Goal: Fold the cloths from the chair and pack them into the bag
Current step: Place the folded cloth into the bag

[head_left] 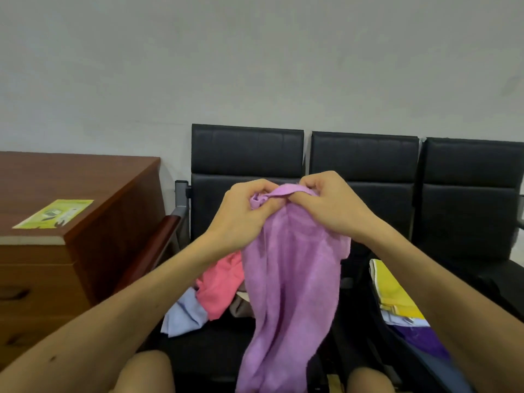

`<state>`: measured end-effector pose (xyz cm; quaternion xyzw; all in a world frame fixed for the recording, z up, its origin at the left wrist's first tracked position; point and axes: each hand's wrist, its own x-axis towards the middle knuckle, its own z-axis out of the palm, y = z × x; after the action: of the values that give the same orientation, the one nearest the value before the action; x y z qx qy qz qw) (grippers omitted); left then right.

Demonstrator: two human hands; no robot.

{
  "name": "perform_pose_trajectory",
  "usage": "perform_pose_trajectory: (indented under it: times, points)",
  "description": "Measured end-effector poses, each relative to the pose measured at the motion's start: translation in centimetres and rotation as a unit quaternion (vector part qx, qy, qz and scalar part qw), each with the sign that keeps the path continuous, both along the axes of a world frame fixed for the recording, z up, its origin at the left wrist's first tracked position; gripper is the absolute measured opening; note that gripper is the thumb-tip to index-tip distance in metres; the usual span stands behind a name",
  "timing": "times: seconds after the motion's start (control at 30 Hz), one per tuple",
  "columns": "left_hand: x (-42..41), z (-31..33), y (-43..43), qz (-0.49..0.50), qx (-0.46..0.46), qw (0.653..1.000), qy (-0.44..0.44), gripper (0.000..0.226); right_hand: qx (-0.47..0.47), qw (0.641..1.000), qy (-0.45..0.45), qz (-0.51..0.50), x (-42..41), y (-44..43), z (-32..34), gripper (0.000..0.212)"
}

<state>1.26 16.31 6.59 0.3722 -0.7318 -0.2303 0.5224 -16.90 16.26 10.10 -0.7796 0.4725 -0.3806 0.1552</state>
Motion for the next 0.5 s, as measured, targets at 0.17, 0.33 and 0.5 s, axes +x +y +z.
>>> perform_pose_trajectory:
  times: [0.17, 0.33, 0.5]
  points:
    - [2.6, -1.6, 0.4, 0.005, 0.044, 0.999, -0.011, 0.019, 0.096, 0.992, 0.076, 0.041, -3.0, -0.1, -4.9, 0.021]
    - [6.2, -6.9, 0.5, 0.018, 0.117, 0.993, -0.011, 0.015, 0.167, 0.982, 0.083, -0.015, -8.4, -0.3, -11.2, 0.015]
    - [9.0, -15.8, 0.2, 0.057, 0.192, 0.959, -0.202, 0.021, 0.185, 0.969, -0.165, -0.008, -8.6, 2.7, -14.7, 0.020]
